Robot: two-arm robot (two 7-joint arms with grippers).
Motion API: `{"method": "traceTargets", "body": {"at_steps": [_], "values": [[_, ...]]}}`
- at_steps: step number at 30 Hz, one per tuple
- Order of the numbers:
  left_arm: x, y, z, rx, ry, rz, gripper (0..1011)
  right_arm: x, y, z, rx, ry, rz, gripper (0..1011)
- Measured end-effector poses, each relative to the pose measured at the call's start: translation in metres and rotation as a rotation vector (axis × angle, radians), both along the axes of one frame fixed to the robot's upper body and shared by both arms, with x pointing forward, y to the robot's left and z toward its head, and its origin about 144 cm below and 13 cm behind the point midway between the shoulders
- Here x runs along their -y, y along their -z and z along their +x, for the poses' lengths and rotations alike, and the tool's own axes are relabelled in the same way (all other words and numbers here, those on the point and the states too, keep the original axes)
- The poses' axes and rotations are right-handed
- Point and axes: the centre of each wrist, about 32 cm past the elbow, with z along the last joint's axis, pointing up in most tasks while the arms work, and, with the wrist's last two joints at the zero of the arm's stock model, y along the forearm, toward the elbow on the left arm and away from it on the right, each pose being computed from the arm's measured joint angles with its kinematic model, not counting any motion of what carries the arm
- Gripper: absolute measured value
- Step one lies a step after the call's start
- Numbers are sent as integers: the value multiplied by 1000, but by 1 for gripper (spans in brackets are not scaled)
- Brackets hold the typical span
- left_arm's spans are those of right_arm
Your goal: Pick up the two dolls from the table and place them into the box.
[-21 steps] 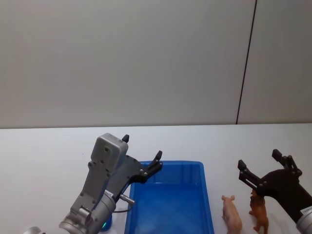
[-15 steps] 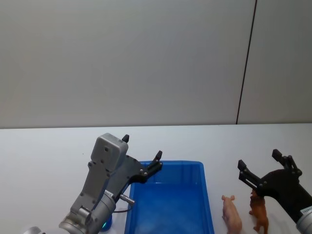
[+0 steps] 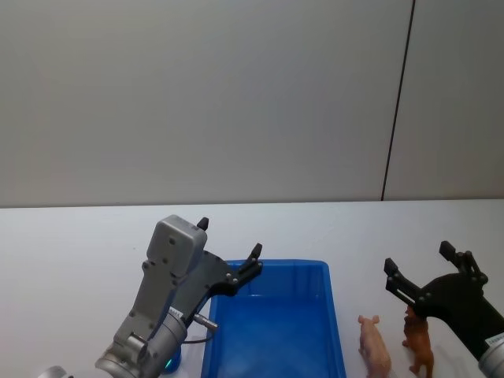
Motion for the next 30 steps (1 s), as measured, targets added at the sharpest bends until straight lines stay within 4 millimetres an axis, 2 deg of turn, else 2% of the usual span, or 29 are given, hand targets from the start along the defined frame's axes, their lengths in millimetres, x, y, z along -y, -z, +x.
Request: {"method": "traceTargets", "body": {"at_steps": [30], "values": [[0,0,0,0,0,0,1004,3,-1,-2,-35,45,-9,1001]]}}
